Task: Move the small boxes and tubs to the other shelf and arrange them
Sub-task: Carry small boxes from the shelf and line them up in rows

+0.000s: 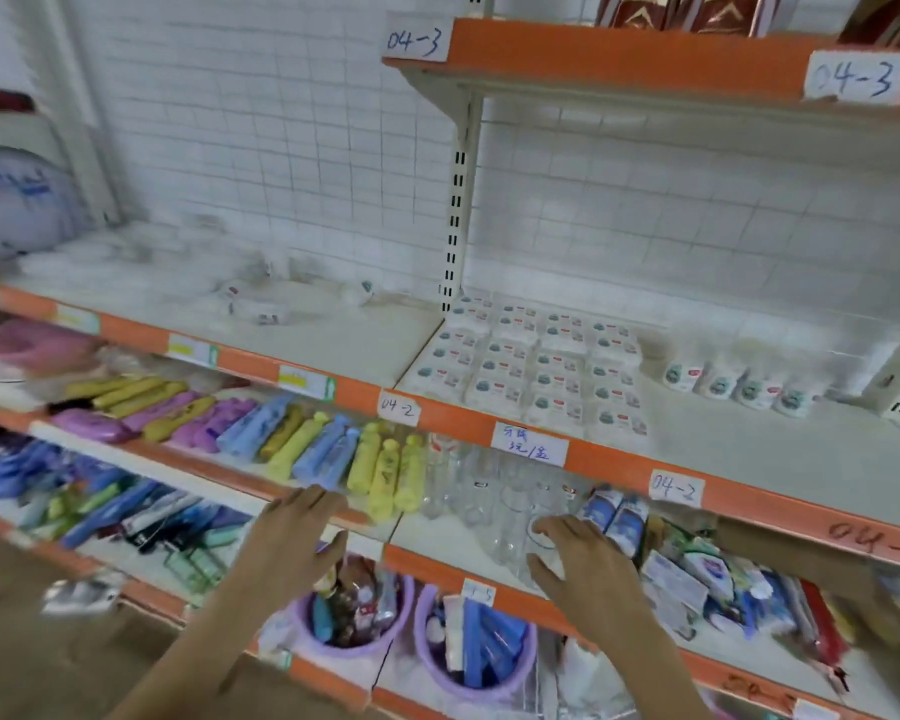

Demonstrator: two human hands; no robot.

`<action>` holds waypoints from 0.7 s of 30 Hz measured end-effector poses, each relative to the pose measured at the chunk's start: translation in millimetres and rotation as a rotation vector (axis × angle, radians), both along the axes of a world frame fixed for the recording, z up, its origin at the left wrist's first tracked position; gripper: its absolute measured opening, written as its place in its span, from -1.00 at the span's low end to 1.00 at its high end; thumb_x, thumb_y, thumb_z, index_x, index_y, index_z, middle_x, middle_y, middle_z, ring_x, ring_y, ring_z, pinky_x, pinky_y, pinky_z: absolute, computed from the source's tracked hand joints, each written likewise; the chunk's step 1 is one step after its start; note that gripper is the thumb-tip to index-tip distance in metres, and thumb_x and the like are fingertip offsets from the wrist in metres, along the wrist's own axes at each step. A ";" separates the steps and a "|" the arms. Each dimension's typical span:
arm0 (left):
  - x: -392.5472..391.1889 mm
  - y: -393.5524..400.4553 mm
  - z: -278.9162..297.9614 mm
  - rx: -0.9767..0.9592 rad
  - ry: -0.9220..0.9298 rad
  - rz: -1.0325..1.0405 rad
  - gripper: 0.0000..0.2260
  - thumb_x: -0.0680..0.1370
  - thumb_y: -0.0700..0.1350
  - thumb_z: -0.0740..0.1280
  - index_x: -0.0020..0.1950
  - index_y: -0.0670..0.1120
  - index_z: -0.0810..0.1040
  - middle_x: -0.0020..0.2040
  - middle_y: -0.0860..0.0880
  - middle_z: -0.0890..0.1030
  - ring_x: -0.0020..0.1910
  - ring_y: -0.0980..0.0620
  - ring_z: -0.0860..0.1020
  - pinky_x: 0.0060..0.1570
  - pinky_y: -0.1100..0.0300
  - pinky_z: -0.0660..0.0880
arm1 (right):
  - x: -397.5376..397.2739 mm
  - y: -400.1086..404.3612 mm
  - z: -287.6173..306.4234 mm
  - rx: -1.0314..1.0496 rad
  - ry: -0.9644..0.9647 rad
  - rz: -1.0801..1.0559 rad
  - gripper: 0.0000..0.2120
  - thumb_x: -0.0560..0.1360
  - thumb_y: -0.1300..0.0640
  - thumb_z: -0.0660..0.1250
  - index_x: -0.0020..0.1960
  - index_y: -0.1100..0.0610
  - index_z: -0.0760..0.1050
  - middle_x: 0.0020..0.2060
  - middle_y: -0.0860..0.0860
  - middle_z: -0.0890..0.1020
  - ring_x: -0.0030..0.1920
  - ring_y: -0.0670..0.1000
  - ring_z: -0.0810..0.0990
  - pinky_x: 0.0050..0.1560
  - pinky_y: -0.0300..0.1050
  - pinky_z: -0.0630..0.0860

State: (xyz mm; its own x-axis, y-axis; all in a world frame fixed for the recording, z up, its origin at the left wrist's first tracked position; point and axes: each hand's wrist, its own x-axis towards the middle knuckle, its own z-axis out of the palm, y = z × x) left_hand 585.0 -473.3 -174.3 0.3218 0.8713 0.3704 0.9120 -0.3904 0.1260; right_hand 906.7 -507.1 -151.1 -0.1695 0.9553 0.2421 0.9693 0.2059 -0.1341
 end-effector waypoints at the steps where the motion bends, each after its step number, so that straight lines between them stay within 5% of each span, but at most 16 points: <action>1: -15.7 -8.0 1.3 -0.013 0.022 0.054 -0.71 0.37 0.08 0.13 -0.08 0.01 0.54 -0.22 0.07 0.60 -0.31 0.07 0.60 -0.44 0.24 0.51 | -15.5 3.4 0.8 -0.009 0.008 0.032 -0.76 0.28 -0.02 0.44 -0.07 -0.04 0.53 -0.20 -0.13 0.62 -0.22 -0.05 0.63 -0.35 -0.15 0.55; 6: -100.5 -42.4 8.6 -0.090 0.011 0.327 -0.75 0.40 0.03 0.31 -0.01 -0.05 0.61 -0.12 0.01 0.63 -0.17 -0.01 0.63 -0.26 0.16 0.54 | -110.3 30.5 7.2 -0.069 0.012 0.281 -0.68 0.54 -0.05 0.17 0.26 -0.03 0.39 0.17 -0.10 0.49 0.18 -0.03 0.47 0.11 -0.12 0.41; 13: -226.5 -74.6 15.6 -0.084 -0.071 0.569 -0.68 0.41 0.00 0.29 0.11 -0.07 0.57 -0.01 -0.03 0.61 -0.06 -0.09 0.60 -0.14 0.07 0.50 | -270.0 71.9 11.0 -0.080 0.100 0.528 -0.64 0.55 -0.06 0.16 0.31 -0.02 0.35 0.21 -0.12 0.49 0.21 -0.07 0.44 0.11 -0.18 0.41; 21: -372.1 -64.3 20.8 -0.054 0.025 0.647 -0.66 0.23 -0.03 0.54 -0.03 -0.05 0.62 -0.17 0.00 0.65 -0.24 -0.03 0.64 -0.33 0.12 0.57 | -438.6 105.9 17.9 -0.103 0.174 0.621 -0.62 0.54 -0.06 0.17 0.35 -0.03 0.32 0.23 -0.12 0.46 0.24 -0.08 0.41 0.15 -0.22 0.37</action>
